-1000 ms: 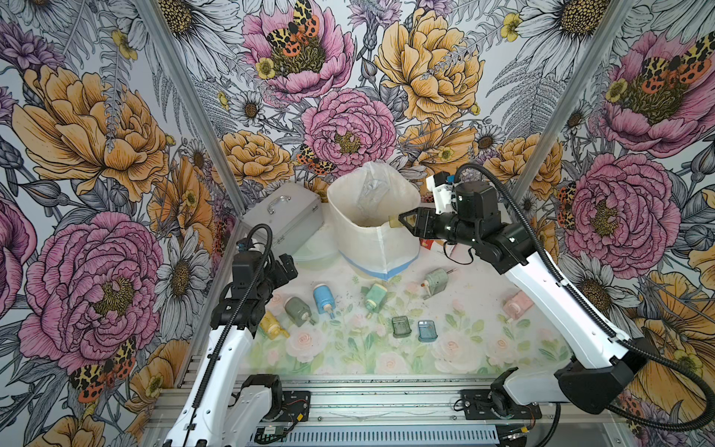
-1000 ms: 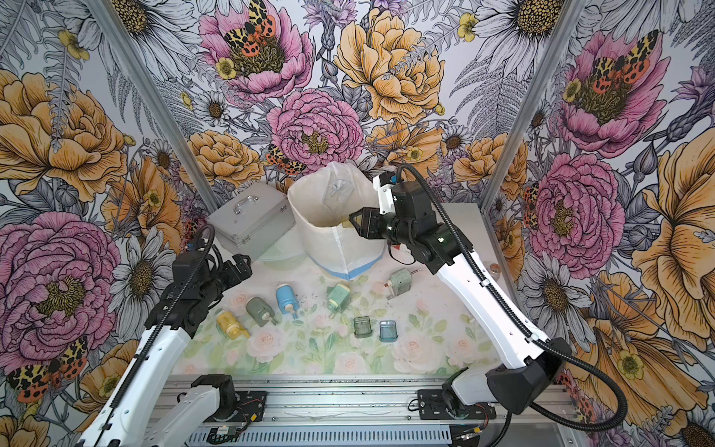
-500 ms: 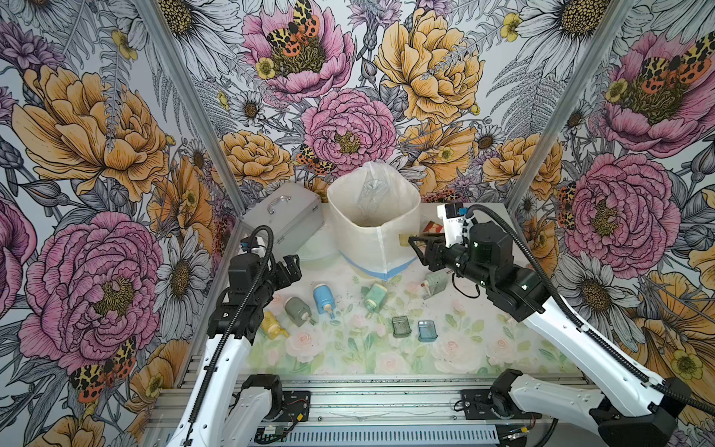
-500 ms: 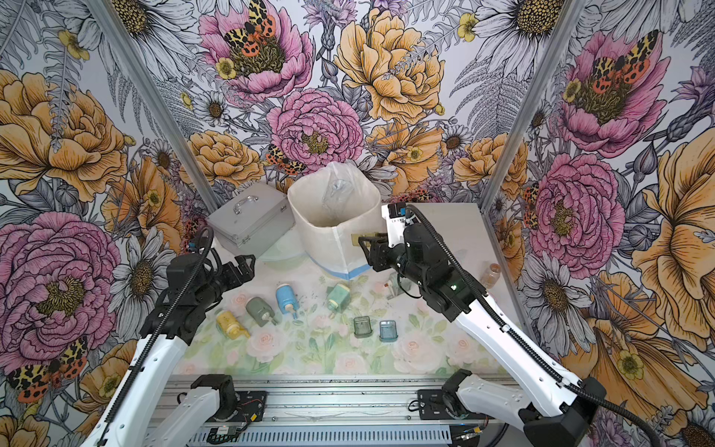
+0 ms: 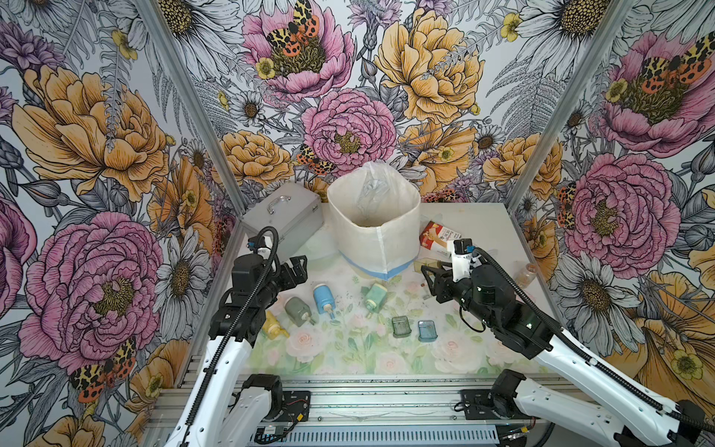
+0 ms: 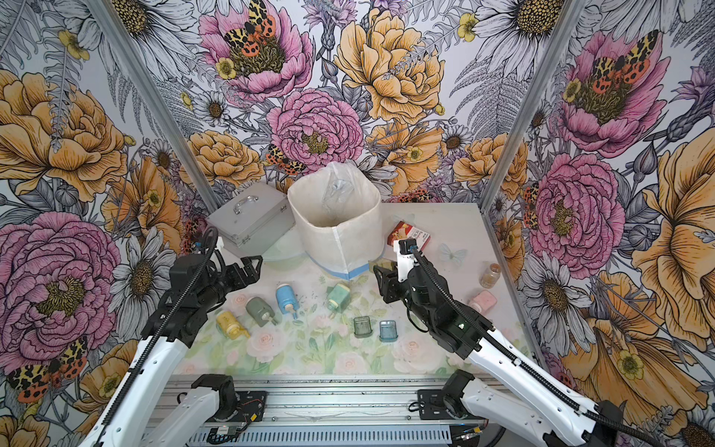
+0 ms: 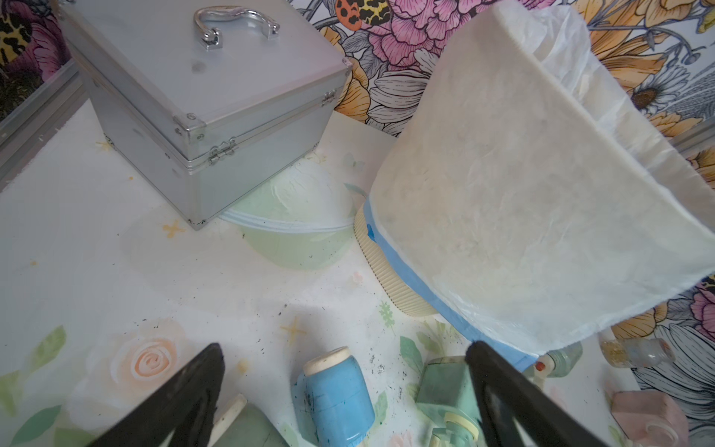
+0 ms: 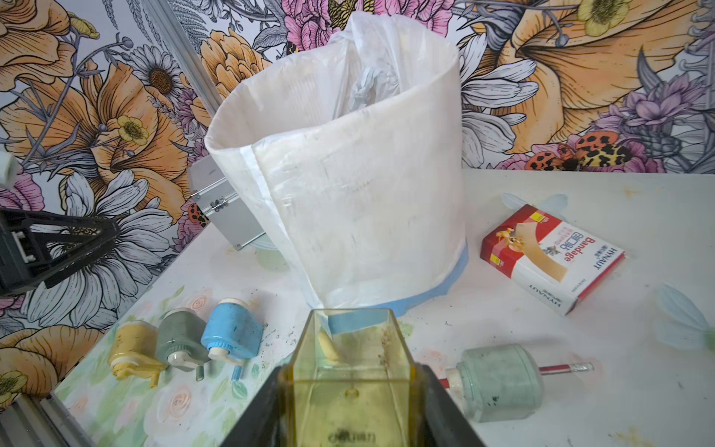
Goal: Take out the pencil sharpener tray and clean the shavings
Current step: Place the container at the center of the board.
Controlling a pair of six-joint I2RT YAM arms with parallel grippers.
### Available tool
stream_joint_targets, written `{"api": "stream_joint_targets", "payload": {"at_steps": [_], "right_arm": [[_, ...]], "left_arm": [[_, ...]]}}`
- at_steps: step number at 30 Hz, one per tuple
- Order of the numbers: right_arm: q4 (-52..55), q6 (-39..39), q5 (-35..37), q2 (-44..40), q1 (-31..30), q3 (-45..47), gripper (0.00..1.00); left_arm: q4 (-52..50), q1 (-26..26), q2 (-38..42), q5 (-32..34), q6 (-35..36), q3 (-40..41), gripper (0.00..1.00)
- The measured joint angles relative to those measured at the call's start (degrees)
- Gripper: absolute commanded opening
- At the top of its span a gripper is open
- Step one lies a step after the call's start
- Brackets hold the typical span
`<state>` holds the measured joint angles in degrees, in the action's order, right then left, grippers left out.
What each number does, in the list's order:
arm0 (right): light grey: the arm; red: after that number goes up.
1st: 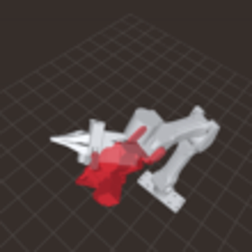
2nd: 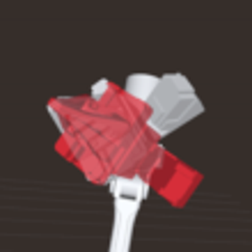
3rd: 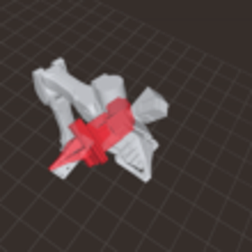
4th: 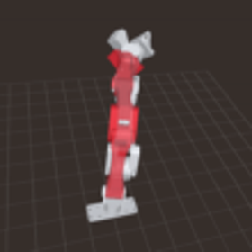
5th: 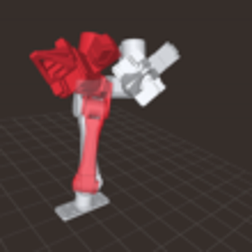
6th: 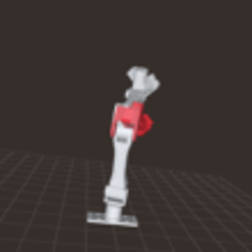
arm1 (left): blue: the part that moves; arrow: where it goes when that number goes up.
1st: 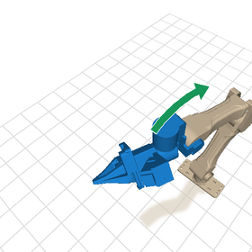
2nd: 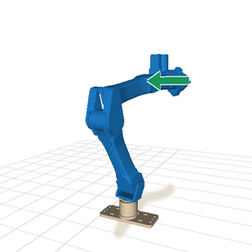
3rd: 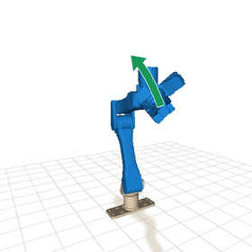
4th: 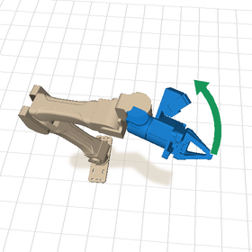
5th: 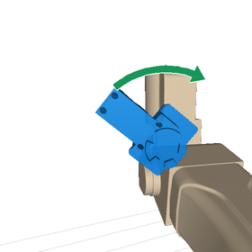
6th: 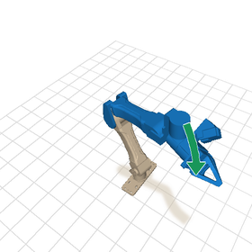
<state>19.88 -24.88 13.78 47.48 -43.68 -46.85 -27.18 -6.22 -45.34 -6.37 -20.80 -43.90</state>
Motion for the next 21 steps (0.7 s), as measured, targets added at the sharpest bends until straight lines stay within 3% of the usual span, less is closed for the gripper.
{"api": "stream_joint_targets", "payload": {"at_steps": [10, 21], "right_arm": [[-0.55, -4.04, 7.32, -3.98, -1.05, 12.26, 0.15], [-0.9, -9.68, 12.24, -9.6, -5.86, 20.98, 0.15]], "left_arm": [[1.81, -1.31, 1.79, 2.64, 0.0, 2.14, 0.99], [3.19, 1.27, 1.79, -1.92, 1.31, 2.14, 0.99]]}}
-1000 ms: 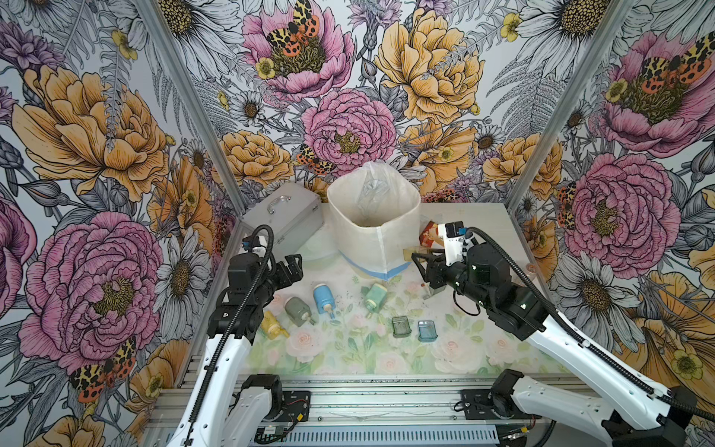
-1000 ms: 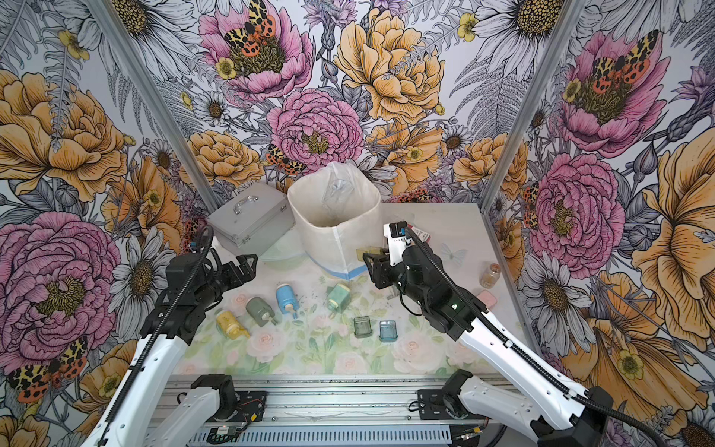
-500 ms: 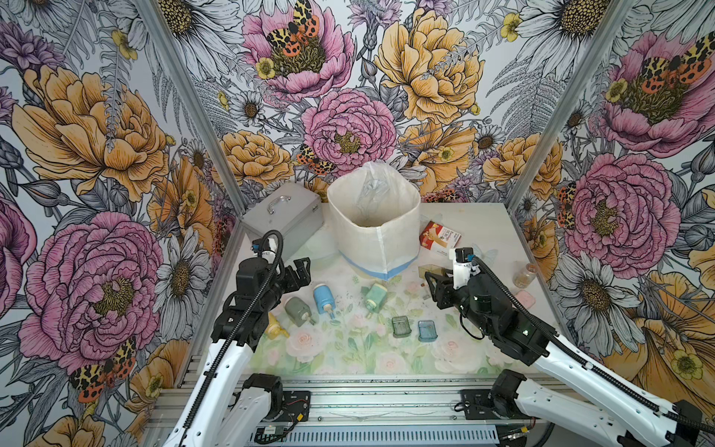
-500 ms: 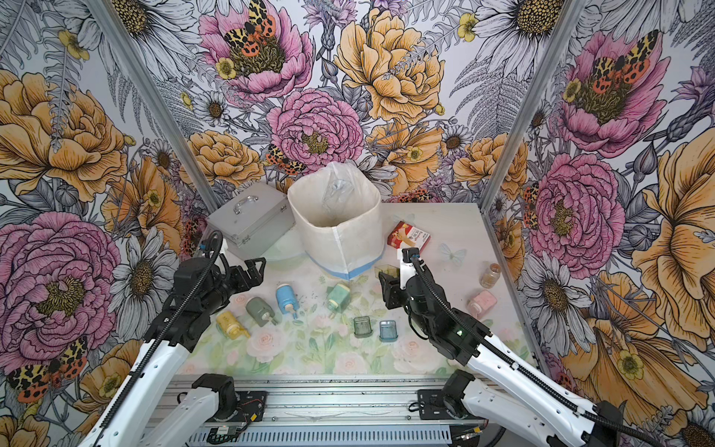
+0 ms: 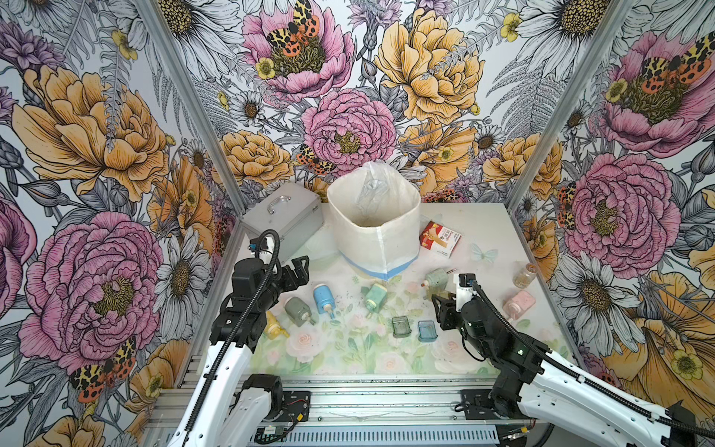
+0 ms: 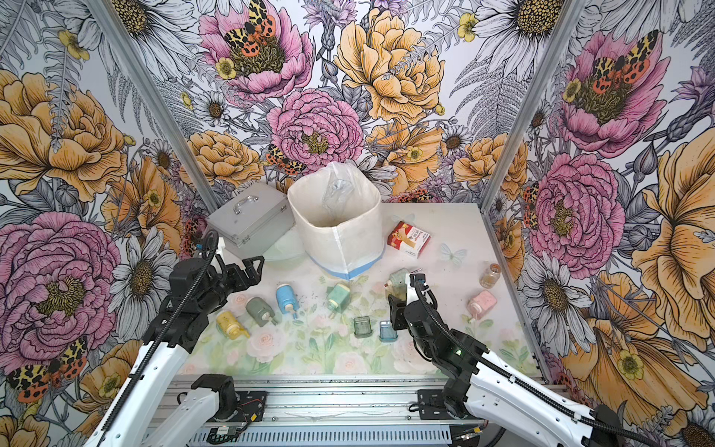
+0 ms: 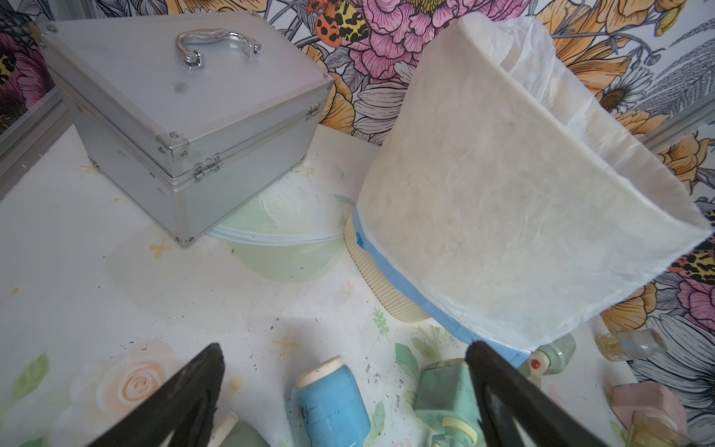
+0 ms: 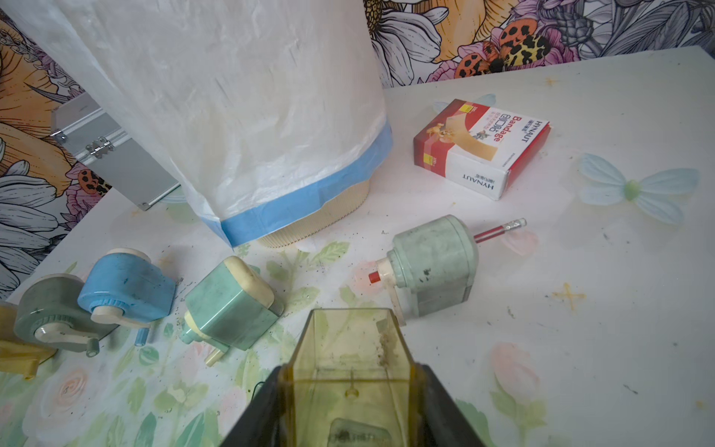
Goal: Take out the pencil sharpener tray and clean the shavings
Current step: Place the container at the center of the board.
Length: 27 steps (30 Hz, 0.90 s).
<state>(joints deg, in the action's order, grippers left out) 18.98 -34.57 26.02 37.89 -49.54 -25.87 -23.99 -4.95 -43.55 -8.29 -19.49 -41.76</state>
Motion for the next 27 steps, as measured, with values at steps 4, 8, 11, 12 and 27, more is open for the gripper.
{"api": "stream_joint_targets", "payload": {"at_steps": [4, 8, 11, 12, 27], "right_arm": [[0.0, -1.07, 2.1, -2.14, -1.95, 2.27, 0.15], [-0.33, -2.16, 4.39, -3.78, -3.61, 3.37, 0.14], [-0.79, -3.04, 6.27, -3.65, -5.11, 3.67, 0.14], [-0.94, -3.39, 7.04, -3.39, -5.79, 3.72, 0.14], [-1.38, -5.77, 14.01, -1.88, -12.07, 5.2, 0.15]], "left_arm": [[0.26, 0.26, 0.0, -0.81, 0.0, 0.0, 0.99], [0.98, -0.39, 0.79, -0.83, 0.07, 0.7, 0.99], [1.16, -3.93, 2.1, 0.98, 0.79, 1.33, 0.99], [1.33, -6.03, 2.32, 1.97, 1.4, 1.33, 0.99], [4.57, -37.24, -1.53, 26.34, 2.97, 1.25, 0.98]]}}
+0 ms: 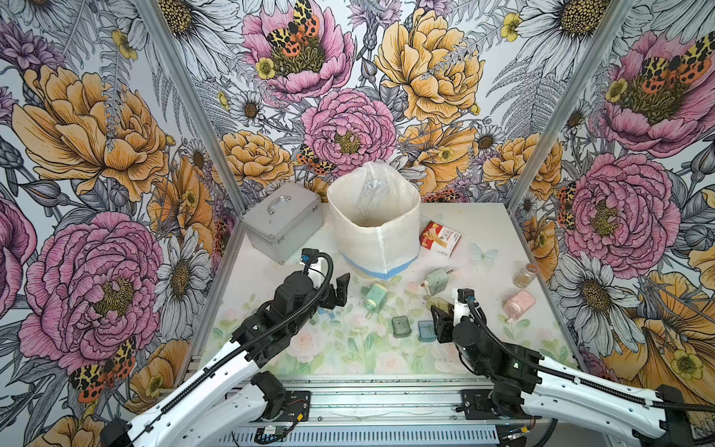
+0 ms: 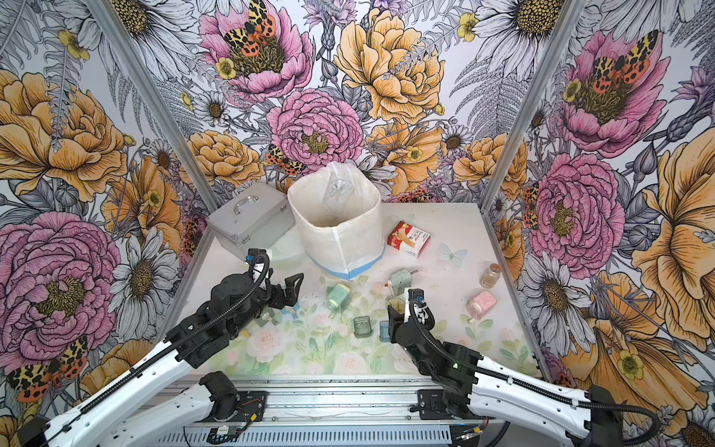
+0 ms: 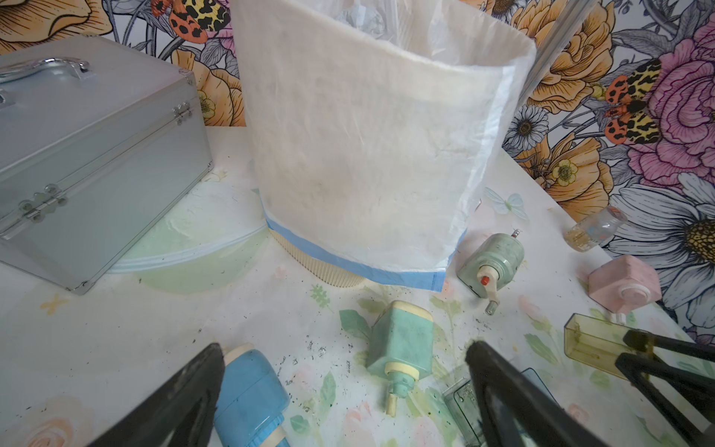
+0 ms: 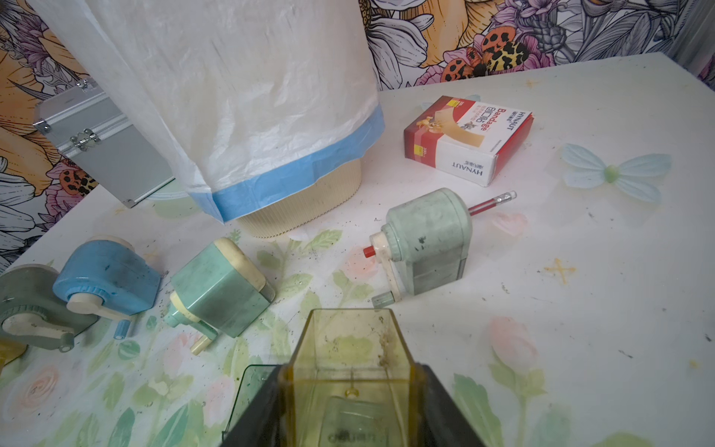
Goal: Take out the pencil sharpener tray and clean the shavings
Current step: Place the container at the center of the board.
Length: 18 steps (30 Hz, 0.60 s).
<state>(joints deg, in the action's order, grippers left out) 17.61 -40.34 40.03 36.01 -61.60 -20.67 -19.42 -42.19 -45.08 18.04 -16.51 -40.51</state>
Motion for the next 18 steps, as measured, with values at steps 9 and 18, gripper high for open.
{"api": "stream_joint_targets", "payload": {"at_steps": [9, 18], "right_arm": [[-0.28, -1.77, 1.11, -1.97, -1.77, 2.97, 0.15], [-0.33, -4.09, 3.13, -2.21, -2.62, 4.39, 0.14]], "left_arm": [[11.85, -6.58, -3.26, 2.19, 0.74, 7.41, 0.99], [28.33, -9.88, -12.39, 5.68, 3.15, 11.54, 0.99]]}}
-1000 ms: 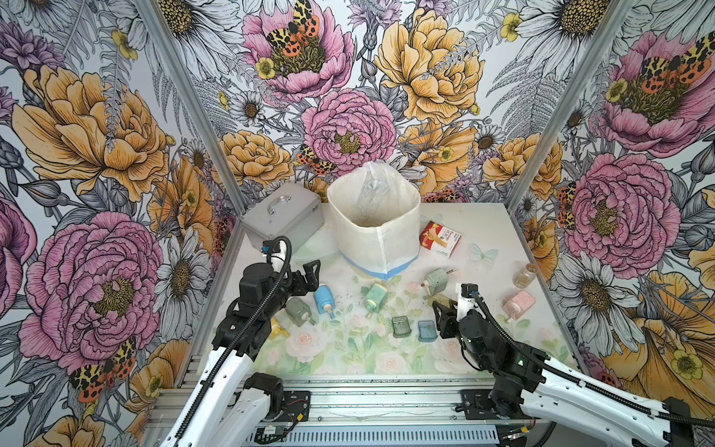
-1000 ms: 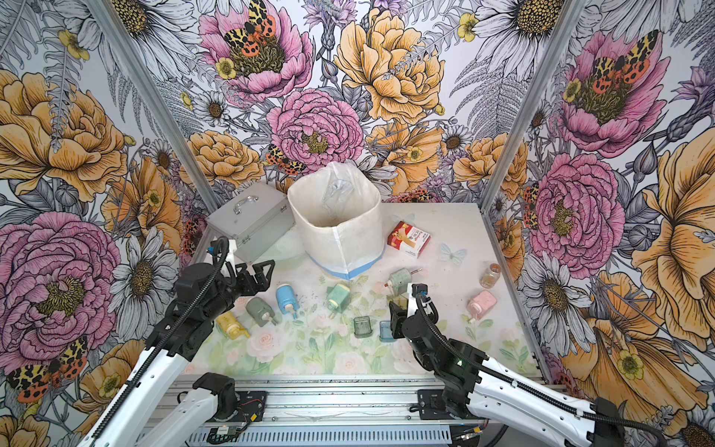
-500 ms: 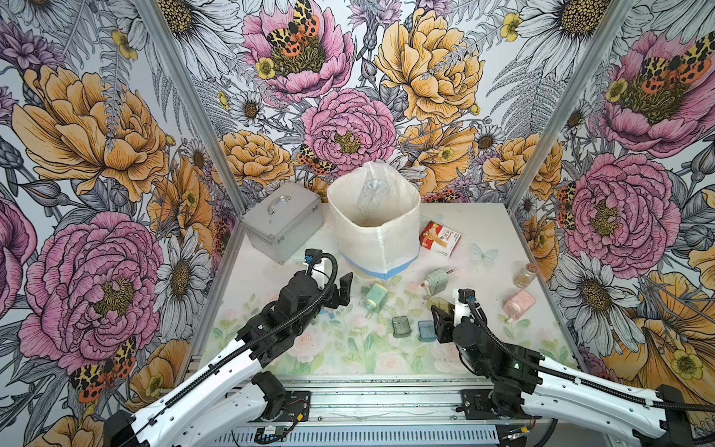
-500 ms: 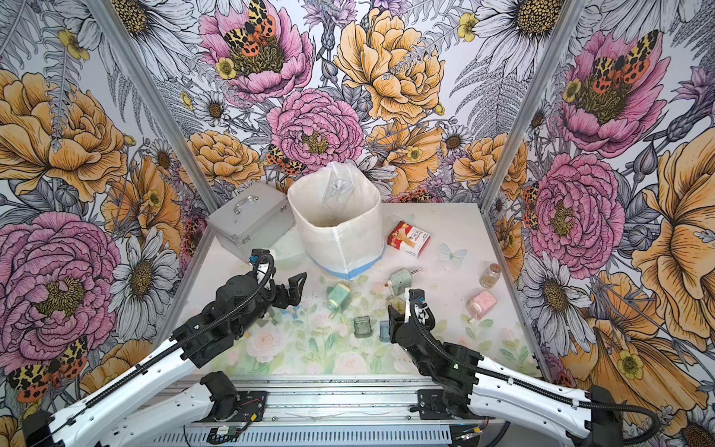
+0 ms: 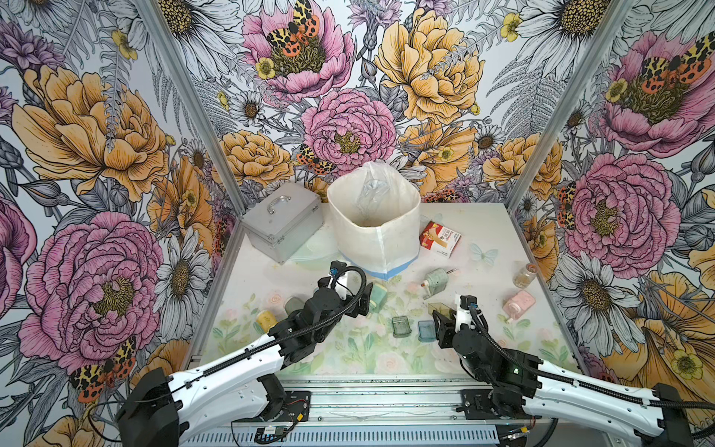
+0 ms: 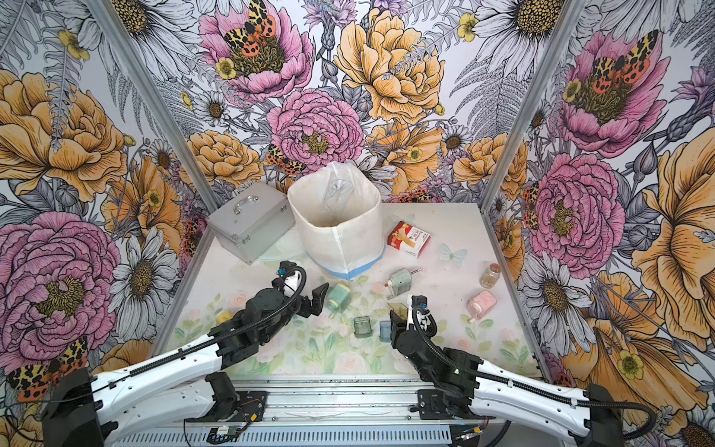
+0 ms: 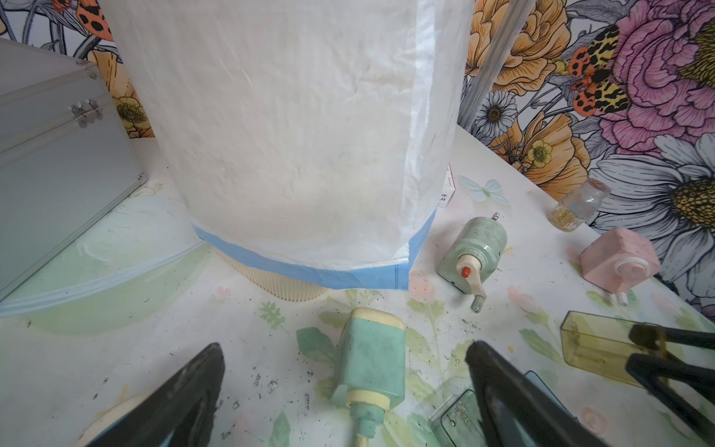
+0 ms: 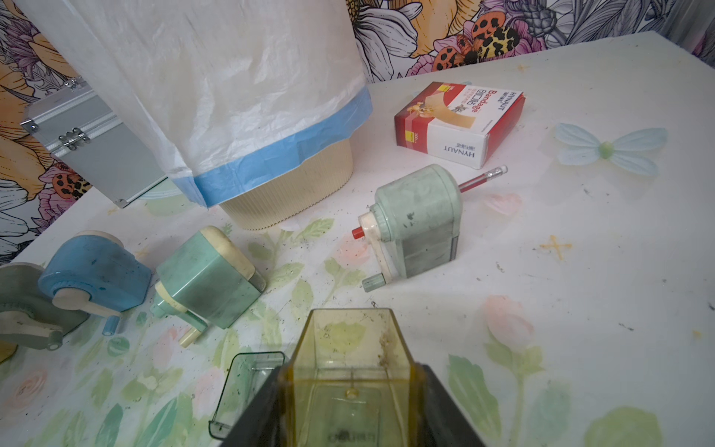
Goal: Take out the pencil sharpener tray and clean the shavings
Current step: Place the container at the center of the board.
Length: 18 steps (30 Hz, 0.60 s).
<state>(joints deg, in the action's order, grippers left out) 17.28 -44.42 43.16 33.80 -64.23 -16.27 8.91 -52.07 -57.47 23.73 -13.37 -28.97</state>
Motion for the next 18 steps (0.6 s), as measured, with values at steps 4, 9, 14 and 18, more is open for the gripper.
{"api": "stream_joint_targets", "payload": {"at_steps": [4, 9, 14, 18], "right_arm": [[0.02, -0.83, 0.22, 0.61, -0.11, 0.07, 0.14], [0.96, -1.88, 0.22, 0.59, -1.14, 0.11, 0.14], [3.28, -2.8, 0.61, 0.5, -1.51, 0.11, 0.14], [4.72, -4.26, 0.94, 1.79, -1.64, 0.11, 0.14]], "left_arm": [[13.99, -2.97, -6.43, 4.15, 3.06, 4.31, 0.99], [35.58, -9.25, -17.35, 9.92, 7.72, 13.07, 0.99], [55.91, -14.27, -32.02, 14.45, 13.94, 16.79, 0.99], [62.2, -16.22, -35.1, 16.15, 18.14, 15.17, 0.99]]}}
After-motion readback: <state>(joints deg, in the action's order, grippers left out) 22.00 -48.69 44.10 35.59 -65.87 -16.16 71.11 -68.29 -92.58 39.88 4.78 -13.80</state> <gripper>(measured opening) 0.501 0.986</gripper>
